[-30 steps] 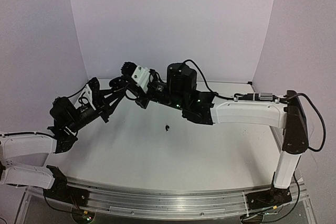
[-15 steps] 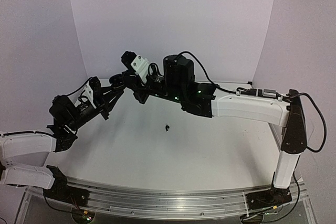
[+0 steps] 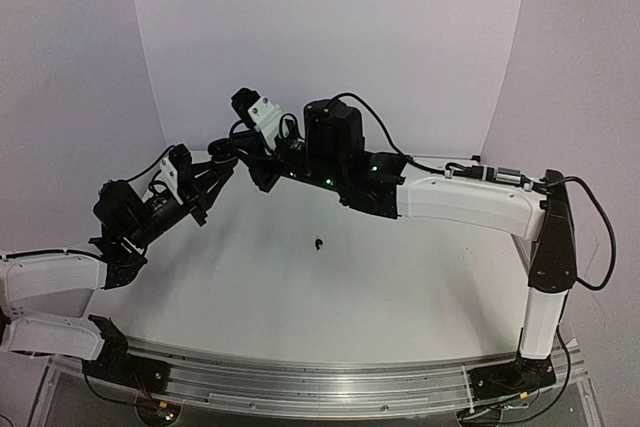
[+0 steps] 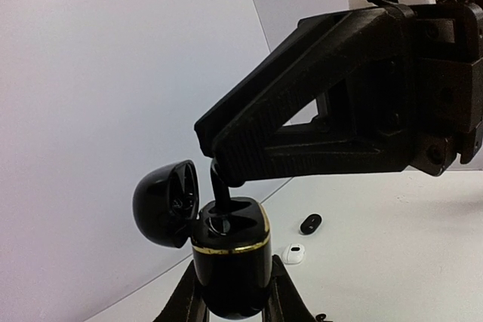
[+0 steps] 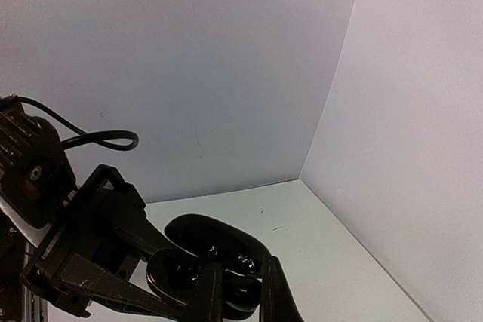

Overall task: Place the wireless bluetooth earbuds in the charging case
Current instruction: Insert the right earbud into the right side groove of the charging case.

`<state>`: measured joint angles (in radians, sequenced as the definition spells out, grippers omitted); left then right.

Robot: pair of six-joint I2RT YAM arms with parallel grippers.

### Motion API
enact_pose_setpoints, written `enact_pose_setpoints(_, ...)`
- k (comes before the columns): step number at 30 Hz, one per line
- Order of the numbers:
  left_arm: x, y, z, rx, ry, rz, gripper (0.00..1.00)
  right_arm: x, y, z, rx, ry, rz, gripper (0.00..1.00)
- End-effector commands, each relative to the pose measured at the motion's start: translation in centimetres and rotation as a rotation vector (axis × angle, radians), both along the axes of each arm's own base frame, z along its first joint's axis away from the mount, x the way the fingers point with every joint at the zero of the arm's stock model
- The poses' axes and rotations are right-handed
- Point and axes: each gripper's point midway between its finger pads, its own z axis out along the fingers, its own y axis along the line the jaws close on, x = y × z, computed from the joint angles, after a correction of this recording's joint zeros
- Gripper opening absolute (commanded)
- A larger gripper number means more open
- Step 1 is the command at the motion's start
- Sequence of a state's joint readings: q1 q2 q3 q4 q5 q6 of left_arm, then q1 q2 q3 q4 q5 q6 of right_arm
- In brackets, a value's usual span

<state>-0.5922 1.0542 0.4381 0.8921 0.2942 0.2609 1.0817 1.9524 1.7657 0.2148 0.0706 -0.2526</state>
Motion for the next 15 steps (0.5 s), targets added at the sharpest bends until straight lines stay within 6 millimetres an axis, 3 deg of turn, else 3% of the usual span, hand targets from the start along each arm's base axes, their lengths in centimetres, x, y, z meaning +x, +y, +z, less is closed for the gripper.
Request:
enact_pose_setpoints(1, -2.3, -1.1, 3.0, -0.027, -0.091, -0.114, 0.00, 0.4, 0.2, 2.1, 0.061, -0.022, 0.001, 0.00)
enact_pose_setpoints(7, -2.2, -0.7, 2.9, -0.046, -0.081, -0.106, 0.00, -0.5, 0.5, 3.3, 0.072, -0.054, 0.037, 0.00)
enact_pose_setpoints(15, -2.9, -0.6, 2.7, -0.038, -0.173, -0.108, 0.00, 0.0, 0.3, 4.2, 0.114, -0.017, 0.000, 0.00)
